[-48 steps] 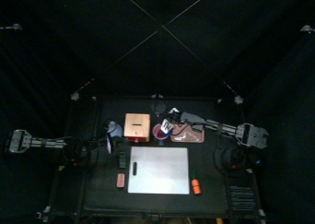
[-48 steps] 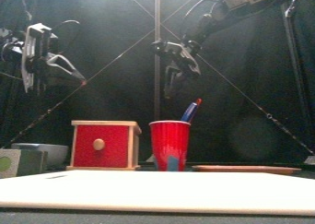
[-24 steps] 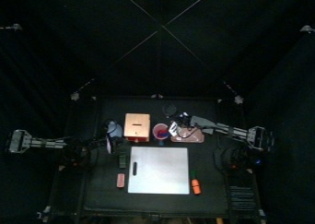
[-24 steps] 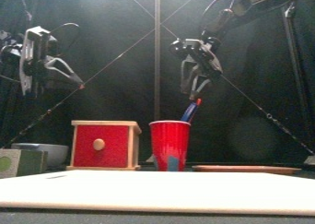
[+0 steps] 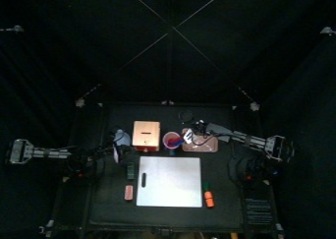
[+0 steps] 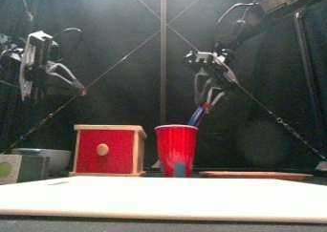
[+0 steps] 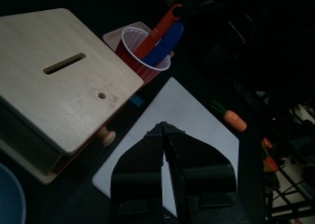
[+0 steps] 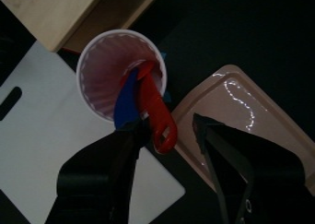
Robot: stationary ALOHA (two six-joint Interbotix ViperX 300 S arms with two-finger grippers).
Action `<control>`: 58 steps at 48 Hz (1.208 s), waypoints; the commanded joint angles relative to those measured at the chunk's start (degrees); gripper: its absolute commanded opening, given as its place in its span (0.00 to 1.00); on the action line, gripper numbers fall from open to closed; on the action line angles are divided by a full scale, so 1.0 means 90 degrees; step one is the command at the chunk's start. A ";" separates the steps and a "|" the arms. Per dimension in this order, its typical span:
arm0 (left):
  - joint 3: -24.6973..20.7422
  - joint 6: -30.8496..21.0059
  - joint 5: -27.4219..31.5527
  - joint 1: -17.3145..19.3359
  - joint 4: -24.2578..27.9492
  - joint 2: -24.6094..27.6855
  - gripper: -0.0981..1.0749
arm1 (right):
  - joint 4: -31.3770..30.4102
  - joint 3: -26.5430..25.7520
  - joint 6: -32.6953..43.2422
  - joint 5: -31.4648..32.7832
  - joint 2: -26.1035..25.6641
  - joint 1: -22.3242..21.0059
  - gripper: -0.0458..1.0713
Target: Grab carrot and break it apart
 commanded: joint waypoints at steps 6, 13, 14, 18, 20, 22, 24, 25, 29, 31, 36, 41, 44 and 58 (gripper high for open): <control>-0.0078 0.0010 -0.0020 0.0010 -0.0049 0.0000 0.39 | 0.0234 0.0059 -0.0020 -0.0342 -0.0078 -0.0049 0.78; -0.0078 0.0010 -0.0020 0.0020 -0.0049 0.0000 0.39 | 0.0264 0.0098 -0.0010 -0.0508 -0.0078 -0.0068 0.74; -0.0068 0.0010 -0.0020 0.0020 -0.0049 0.0000 0.39 | 0.0264 0.0098 -0.0010 -0.0508 -0.0078 -0.0078 0.72; -0.0068 0.0010 -0.0020 0.0020 -0.0049 0.0000 0.39 | 0.0283 0.0107 -0.0020 -0.0508 -0.0078 -0.0078 0.65; -0.0068 0.0010 -0.0020 0.0020 -0.0049 0.0000 0.39 | 0.0303 0.0107 -0.0020 -0.0508 -0.0078 -0.0078 0.62; -0.0068 0.0010 -0.0020 0.0020 -0.0049 0.0000 0.39 | 0.0313 0.0107 -0.0020 -0.0508 -0.0078 -0.0078 0.58; -0.0068 0.0010 -0.0020 0.0020 -0.0049 0.0000 0.39 | 0.0342 0.0098 -0.0020 -0.0508 -0.0088 -0.0078 0.55; -0.0068 0.0000 -0.0020 0.0020 -0.0049 0.0000 0.39 | 0.0352 0.0098 -0.0020 -0.0508 -0.0088 -0.0078 0.53; -0.0059 0.0000 -0.0020 0.0020 -0.0049 0.0000 0.39 | 0.0400 0.0107 -0.0010 -0.0508 -0.0098 -0.0088 0.48; -0.0059 0.0000 -0.0020 0.0020 -0.0049 0.0000 0.39 | 0.0400 0.0098 -0.0010 -0.0508 -0.0117 -0.0088 0.45; -0.0049 0.0000 -0.0020 0.0020 -0.0049 0.0000 0.39 | 0.0371 0.0078 -0.0010 -0.0508 -0.0156 -0.0107 0.41; -0.0049 0.0000 -0.0020 0.0020 -0.0049 0.0000 0.39 | 0.0313 0.0020 -0.0020 -0.0527 -0.0234 -0.0156 0.41; -0.0049 0.0000 -0.0020 0.0020 -0.0049 0.0000 0.39 | 0.0234 -0.0020 -0.0020 -0.0547 -0.0332 -0.0176 0.41; -0.0049 0.0000 -0.0020 0.0020 -0.0049 0.0000 0.39 | -0.0166 -0.0098 -0.0010 -0.0938 -0.0742 -0.0205 0.41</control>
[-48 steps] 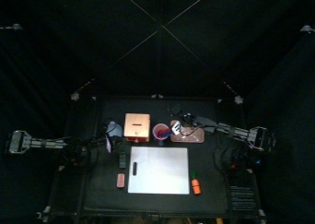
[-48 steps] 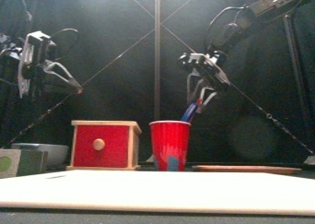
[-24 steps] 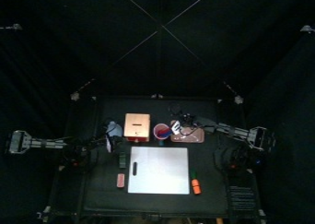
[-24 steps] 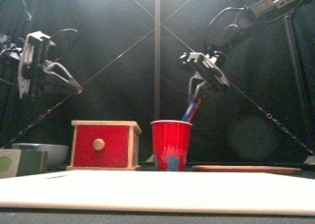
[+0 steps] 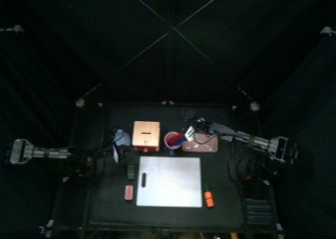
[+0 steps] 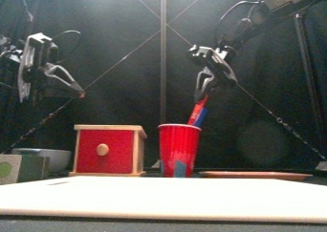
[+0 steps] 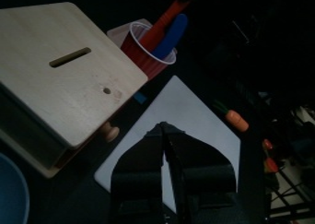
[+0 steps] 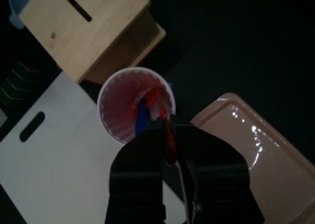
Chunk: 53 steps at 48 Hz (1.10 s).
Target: Grab carrot and break it apart
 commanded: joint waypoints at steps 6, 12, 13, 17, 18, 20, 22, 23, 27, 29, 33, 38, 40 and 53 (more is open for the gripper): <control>-0.0078 0.0010 -0.0029 0.0020 -0.0010 0.0010 0.39 | -0.0176 -0.0156 -0.0010 -0.0283 -0.0557 -0.0059 0.41; -0.0078 0.0010 -0.0029 0.0020 -0.0010 0.0010 0.39 | -0.0312 -0.0068 -0.0010 -0.0391 -0.0957 -0.0049 0.41; -0.0078 0.0010 -0.0029 0.0020 -0.0010 0.0010 0.39 | -0.0342 -0.0039 -0.0010 -0.0420 -0.1035 -0.0049 0.41; -0.0068 0.0010 -0.0029 0.0029 -0.0010 0.0010 0.39 | -0.0420 0.0117 0.0000 -0.0596 -0.1318 -0.0020 0.41; -0.0078 0.0010 -0.0029 0.0029 -0.0010 0.0010 0.39 | -0.0420 0.0166 0.0000 -0.0654 -0.1387 -0.0020 0.41; -0.0078 0.0010 -0.0029 0.0049 -0.0010 0.0010 0.39 | -0.0400 0.0264 0.0000 -0.0791 -0.1533 -0.0010 0.41; -0.0078 0.0010 -0.0029 0.0059 -0.0010 0.0010 0.39 | -0.0381 0.0391 0.0010 -0.0986 -0.1689 -0.0010 0.41; -0.0078 0.0010 -0.0029 0.0059 -0.0010 0.0010 0.39 | -0.0371 0.0439 0.0010 -0.1055 -0.1748 0.0000 0.41; -0.0078 0.0010 -0.0029 0.0068 -0.0010 0.0010 0.39 | -0.0322 0.0684 0.0000 -0.1367 -0.1992 0.0039 0.41; -0.0078 0.0020 -0.0029 0.0068 -0.0010 0.0010 0.39 | -0.0283 0.0801 0.0000 -0.1533 -0.2109 0.0068 0.41; -0.0088 0.0029 -0.0029 0.0068 -0.0010 0.0010 0.40 | -0.0225 0.1016 0.0000 -0.1885 -0.2324 0.0127 0.41; -0.0098 0.0029 -0.0029 0.0059 0.0010 0.0010 0.39 | -0.0186 0.1270 0.0000 -0.2295 -0.2500 0.0283 0.41; -0.0098 0.0059 -0.0029 0.0059 0.0039 0.0010 0.39 | -0.0205 0.1357 -0.0010 -0.2412 -0.2520 0.0371 0.41; -0.0117 0.0068 -0.0029 -0.0020 0.0752 0.0010 0.39 | -0.0498 0.1807 -0.0039 -0.3418 -0.2432 0.1104 0.41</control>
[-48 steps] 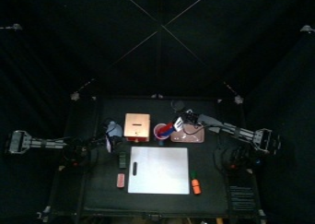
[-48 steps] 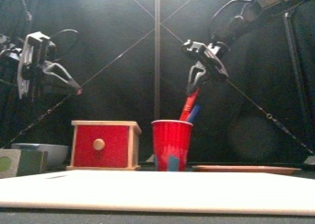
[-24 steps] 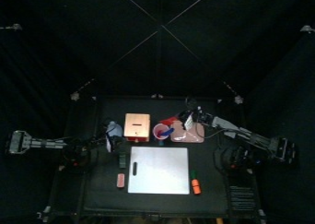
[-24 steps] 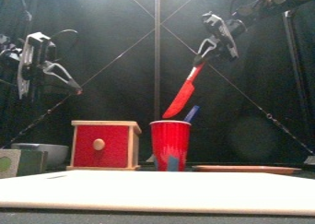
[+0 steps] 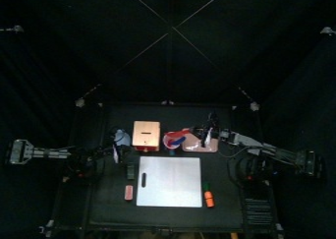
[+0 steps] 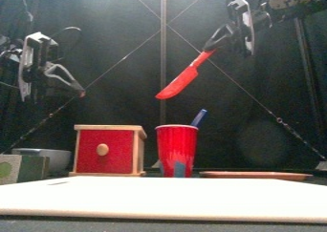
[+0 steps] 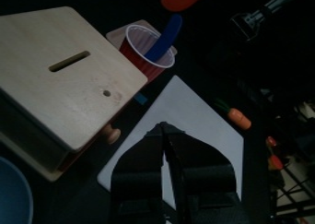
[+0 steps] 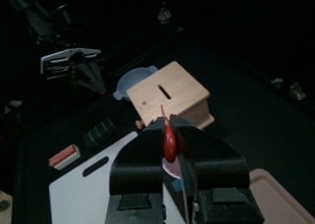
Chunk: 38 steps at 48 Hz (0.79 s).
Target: Grab carrot and break it apart
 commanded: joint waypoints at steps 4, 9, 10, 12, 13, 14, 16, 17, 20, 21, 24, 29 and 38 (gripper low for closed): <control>-0.0117 0.0029 -0.0029 -0.0107 0.0615 0.0010 0.40 | -0.0215 0.0234 -0.0010 -0.0811 0.0029 0.0400 0.41; -0.0146 -0.0020 -0.0088 -0.0186 0.1279 0.0010 0.40 | -0.0303 0.0576 -0.0020 -0.1455 0.0176 0.0674 0.41; -0.0176 -0.0020 -0.0107 -0.0205 0.1377 0.0010 0.40 | -0.0312 0.0635 -0.0020 -0.1563 0.0215 0.0723 0.41; -0.0234 -0.0020 -0.0117 -0.0234 0.1543 0.0010 0.40 | -0.0332 0.0713 -0.0049 -0.1758 0.0283 0.0811 0.41; -0.0264 -0.0020 -0.0127 -0.0254 0.1621 0.0010 0.40 | -0.0332 0.0752 -0.0078 -0.1846 0.0322 0.0859 0.41; -0.0293 -0.0020 -0.0127 -0.0273 0.1699 0.0010 0.40 | -0.0342 0.0781 -0.0088 -0.1934 0.0361 0.0898 0.41; -0.0361 -0.0010 -0.0127 -0.0332 0.1836 0.0010 0.41 | -0.0352 0.0840 -0.0098 -0.2129 0.0439 0.0986 0.41; -0.0400 -0.0010 -0.0127 -0.0352 0.1943 0.0010 0.42 | -0.0371 0.0869 -0.0098 -0.2217 0.0479 0.1025 0.41; -0.0488 -0.0020 -0.0127 -0.0410 0.2090 0.0039 0.44 | -0.0439 0.0947 -0.0117 -0.2529 0.0605 0.1152 0.41; -0.0508 -0.0020 -0.0127 -0.0420 0.2109 0.0049 0.44 | -0.0469 0.0967 -0.0117 -0.2617 0.0645 0.1182 0.41; -0.0576 -0.0029 -0.0127 -0.0498 0.2148 0.0107 0.48 | -0.0547 0.1045 -0.0117 -0.2900 0.0762 0.1250 0.41; -0.0615 -0.0029 -0.0127 -0.0654 0.2139 0.0244 0.54 | -0.0605 0.1162 -0.0117 -0.3379 0.0928 0.1338 0.41; -0.0859 0.0000 -0.0137 -0.1035 0.2148 0.0703 0.69 | -0.0615 0.1309 -0.0127 -0.3965 0.1084 0.1357 0.41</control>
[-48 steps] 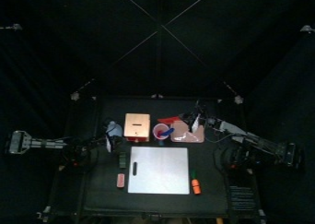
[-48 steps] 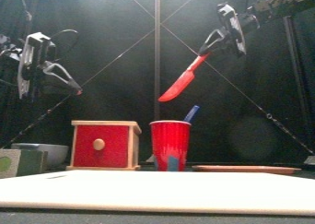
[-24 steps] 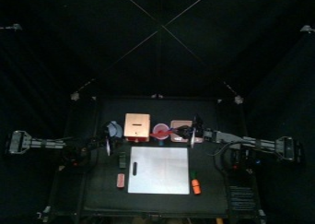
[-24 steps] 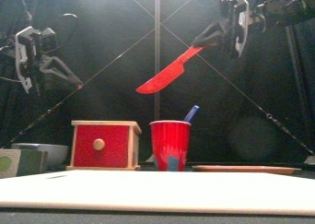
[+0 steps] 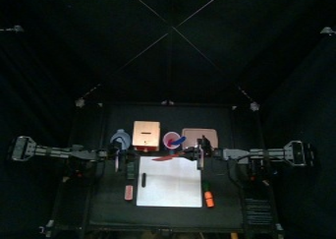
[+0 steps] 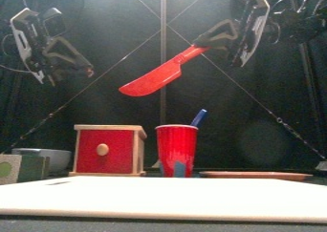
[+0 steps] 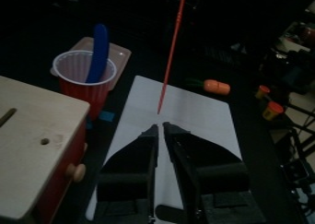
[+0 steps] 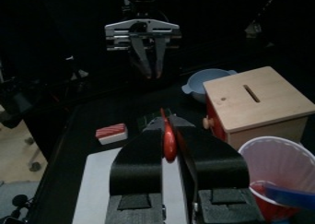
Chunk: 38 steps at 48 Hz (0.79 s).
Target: Grab carrot and break it apart
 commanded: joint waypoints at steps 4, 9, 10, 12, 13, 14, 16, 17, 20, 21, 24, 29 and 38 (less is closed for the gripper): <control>-0.0439 0.0029 -0.0068 -0.0215 0.0029 0.0410 0.74 | 0.0000 -0.0059 -0.0010 -0.0332 0.0010 0.0000 0.41; -0.0586 0.0020 -0.0088 -0.0205 0.0020 0.0674 0.78 | 0.0000 -0.0088 -0.0010 -0.0352 0.0078 0.0020 0.41; -0.0605 0.0020 -0.0098 -0.0215 0.0020 0.0732 0.78 | 0.0000 -0.0088 -0.0010 -0.0352 0.0078 0.0020 0.41; -0.0645 0.0020 -0.0146 -0.0205 0.0000 0.0811 0.79 | 0.0000 -0.0088 -0.0010 -0.0381 0.0088 0.0020 0.41; -0.0645 0.0020 -0.0186 -0.0205 0.0000 0.0869 0.79 | 0.0000 -0.0098 -0.0010 -0.0381 0.0098 0.0020 0.41; -0.0645 0.0020 -0.0225 -0.0205 0.0000 0.0908 0.79 | 0.0000 -0.0098 -0.0010 -0.0391 0.0098 0.0020 0.41; -0.0645 0.0020 -0.0313 -0.0205 0.0000 0.0977 0.79 | 0.0000 -0.0107 -0.0010 -0.0381 0.0098 0.0020 0.41; -0.0654 0.0020 -0.0361 -0.0205 0.0000 0.1016 0.79 | 0.0000 -0.0117 -0.0010 -0.0391 0.0098 0.0029 0.41; -0.0654 0.0020 -0.0547 -0.0205 0.0000 0.1123 0.79 | 0.0000 -0.0127 -0.0010 -0.0391 0.0098 0.0029 0.41; -0.0664 0.0020 -0.0605 -0.0205 0.0000 0.1162 0.79 | 0.0000 -0.0127 -0.0010 -0.0391 0.0098 0.0029 0.41; -0.0703 0.0029 -0.0801 -0.0205 0.0000 0.1328 0.79 | 0.0000 -0.0127 -0.0010 -0.0391 0.0098 0.0029 0.41; -0.0830 0.0039 -0.1064 -0.0205 0.0020 0.1641 0.79 | 0.0000 -0.0146 -0.0010 -0.0381 0.0098 0.0029 0.41; -0.1045 0.0049 -0.1221 -0.0166 0.0020 0.2275 0.78 | 0.0000 -0.0166 -0.0010 -0.0391 0.0098 0.0029 0.41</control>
